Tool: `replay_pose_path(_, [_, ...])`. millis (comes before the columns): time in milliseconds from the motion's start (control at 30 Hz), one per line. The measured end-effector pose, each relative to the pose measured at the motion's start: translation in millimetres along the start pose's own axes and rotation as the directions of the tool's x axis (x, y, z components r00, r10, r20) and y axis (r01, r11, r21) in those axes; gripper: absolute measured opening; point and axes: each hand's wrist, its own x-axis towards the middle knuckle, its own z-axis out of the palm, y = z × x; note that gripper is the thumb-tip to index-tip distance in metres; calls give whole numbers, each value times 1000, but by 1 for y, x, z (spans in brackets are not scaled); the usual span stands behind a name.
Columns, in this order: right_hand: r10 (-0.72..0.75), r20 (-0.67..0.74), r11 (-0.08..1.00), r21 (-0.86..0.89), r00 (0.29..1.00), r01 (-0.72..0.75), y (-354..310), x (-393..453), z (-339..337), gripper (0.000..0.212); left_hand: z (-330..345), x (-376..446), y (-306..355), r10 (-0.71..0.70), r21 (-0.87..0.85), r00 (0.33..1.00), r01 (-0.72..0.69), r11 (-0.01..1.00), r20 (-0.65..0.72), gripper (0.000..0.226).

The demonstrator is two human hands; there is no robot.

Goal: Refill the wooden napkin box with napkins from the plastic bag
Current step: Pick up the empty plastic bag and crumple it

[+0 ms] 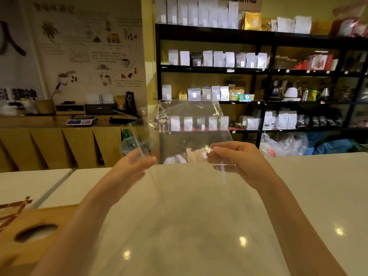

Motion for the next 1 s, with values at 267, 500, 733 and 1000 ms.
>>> replay_pose_path(267, [233,28,936,266,972,-232,25,15,1,13,9,7,-15,11,-151,1000,-10,988,8,33])
replay_pose_path(500, [216,77,968,114,973,-224,31,16,-2,20,7,8,-16,3,-55,987,-12,998,-163,11])
replay_pose_path(733, [58,-32,997,-45,998,-59,31,15,-2,51,4,10,-19,-40,-206,969,-11,979,-242,12])
replay_pose_path(1000, [25,12,999,27,1000,-25,36,16,2,57,3,10,-17,-91,-284,940,-6,959,-329,19])
